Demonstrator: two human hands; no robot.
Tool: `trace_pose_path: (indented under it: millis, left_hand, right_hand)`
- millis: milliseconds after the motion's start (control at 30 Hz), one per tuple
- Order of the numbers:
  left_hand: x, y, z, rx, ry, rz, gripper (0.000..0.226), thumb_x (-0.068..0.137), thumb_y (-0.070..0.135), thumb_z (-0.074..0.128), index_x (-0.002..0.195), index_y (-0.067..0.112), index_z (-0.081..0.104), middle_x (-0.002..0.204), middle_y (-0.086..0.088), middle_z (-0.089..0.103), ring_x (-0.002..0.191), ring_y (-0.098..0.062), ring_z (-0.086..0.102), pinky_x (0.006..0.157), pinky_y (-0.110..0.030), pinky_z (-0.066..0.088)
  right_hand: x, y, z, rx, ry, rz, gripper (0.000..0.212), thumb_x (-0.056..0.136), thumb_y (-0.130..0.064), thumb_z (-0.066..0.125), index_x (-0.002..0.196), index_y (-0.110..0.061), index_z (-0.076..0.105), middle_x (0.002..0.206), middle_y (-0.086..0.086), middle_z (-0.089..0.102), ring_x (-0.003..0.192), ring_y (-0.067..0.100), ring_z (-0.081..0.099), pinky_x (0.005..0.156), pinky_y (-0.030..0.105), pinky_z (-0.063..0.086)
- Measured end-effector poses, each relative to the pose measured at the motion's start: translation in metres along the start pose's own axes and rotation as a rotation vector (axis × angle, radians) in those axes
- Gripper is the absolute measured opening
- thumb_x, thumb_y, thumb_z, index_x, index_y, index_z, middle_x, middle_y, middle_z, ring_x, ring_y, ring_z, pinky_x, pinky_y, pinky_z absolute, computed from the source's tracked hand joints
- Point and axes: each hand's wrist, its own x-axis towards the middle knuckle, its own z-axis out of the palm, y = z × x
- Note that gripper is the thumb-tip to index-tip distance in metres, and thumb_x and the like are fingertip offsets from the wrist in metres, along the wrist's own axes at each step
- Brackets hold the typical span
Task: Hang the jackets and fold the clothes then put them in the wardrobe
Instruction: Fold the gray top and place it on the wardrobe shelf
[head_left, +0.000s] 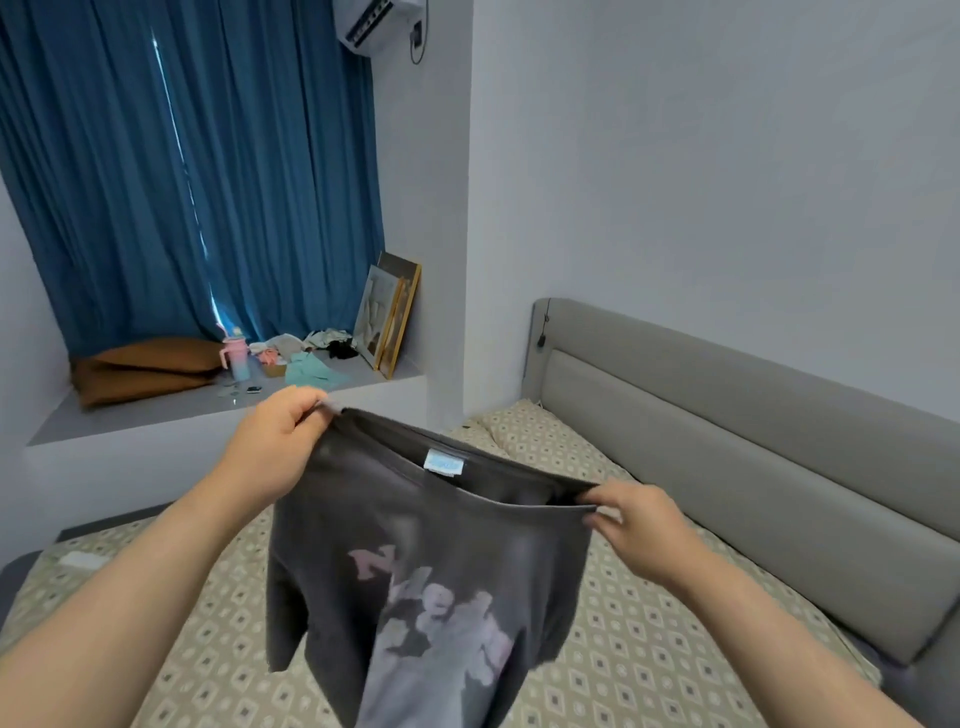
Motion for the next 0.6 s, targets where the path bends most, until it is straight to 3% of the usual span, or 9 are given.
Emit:
trace_pose_path:
  millis: [33,100,167,267,367,467,533,600]
  left_hand:
    - [-0.001,-0.004,0.001,0.074,-0.033,0.038,0.033,0.097,0.008,0.057,0.075,0.034,0.056,0.084,0.003,0.061,0.084,-0.017,0.056,0.074,-0.033,0.037]
    - [-0.003,-0.005,0.003,0.133,-0.073,0.076,0.041,0.096,0.006,0.058,0.071,0.038,0.048,0.079,0.004,0.054,0.079,-0.016,0.05,0.072,-0.033,0.034]
    - [-0.002,-0.003,0.005,0.14,-0.054,0.092,0.042,0.097,0.007,0.056,0.071,0.038,0.045,0.078,0.006,0.051,0.077,-0.016,0.048,0.072,-0.033,0.034]
    - [-0.001,0.005,0.008,0.101,0.042,0.069,0.036,0.1,0.009,0.051,0.075,0.036,0.047,0.078,0.007,0.053,0.075,-0.015,0.049,0.069,-0.031,0.034]
    - [-0.007,0.015,0.008,0.065,0.122,0.06,0.026,0.101,0.012,0.048,0.08,0.026,0.053,0.077,0.005,0.058,0.074,-0.017,0.053,0.064,-0.032,0.037]
    - [-0.015,0.023,0.011,0.164,0.118,0.069,0.014,0.1,0.014,0.049,0.092,0.017,0.06,0.09,-0.006,0.066,0.082,-0.031,0.058,0.069,-0.042,0.046]
    - [-0.019,0.028,0.016,0.238,0.09,0.087,0.012,0.099,0.015,0.05,0.095,0.015,0.061,0.093,-0.011,0.068,0.085,-0.037,0.059,0.069,-0.044,0.047]
    - [-0.023,0.033,0.021,0.257,0.073,0.101,0.012,0.099,0.016,0.05,0.096,0.013,0.062,0.094,-0.013,0.069,0.085,-0.039,0.06,0.066,-0.042,0.045]
  right_hand:
    - [-0.001,0.002,-0.005,0.039,0.074,-0.001,0.013,0.089,-0.006,0.069,0.095,-0.014,0.078,0.105,0.001,0.075,0.106,0.022,0.066,0.081,0.016,0.038]
    - [-0.002,0.001,-0.013,0.107,0.164,0.019,0.023,0.089,-0.003,0.067,0.078,-0.022,0.072,0.087,-0.01,0.071,0.094,0.019,0.066,0.075,0.01,0.038]
    - [-0.003,-0.004,-0.015,0.194,0.244,0.086,0.038,0.09,-0.003,0.063,0.073,-0.037,0.06,0.074,-0.023,0.064,0.08,0.004,0.062,0.07,0.004,0.037]
    - [-0.002,-0.01,-0.006,0.36,0.406,0.156,0.038,0.087,-0.001,0.062,0.074,-0.036,0.053,0.071,-0.024,0.062,0.072,-0.004,0.057,0.064,0.006,0.039]
    - [-0.004,-0.008,0.001,0.44,0.512,0.208,0.032,0.088,-0.004,0.065,0.083,-0.028,0.043,0.066,-0.009,0.051,0.061,0.004,0.047,0.059,0.011,0.038]
    - [-0.006,0.0,0.004,0.34,0.415,0.251,0.023,0.093,0.0,0.057,0.104,-0.02,0.052,0.081,-0.004,0.052,0.074,0.014,0.049,0.065,0.014,0.035]
    - [-0.008,0.007,0.01,0.239,0.348,0.282,0.019,0.092,0.006,0.051,0.092,-0.006,0.065,0.083,0.004,0.057,0.08,0.024,0.05,0.066,0.025,0.03]
    - [-0.012,0.012,0.018,0.335,0.359,0.394,0.024,0.095,0.002,0.047,0.076,0.003,0.06,0.074,0.014,0.059,0.076,0.028,0.049,0.06,0.034,0.029]
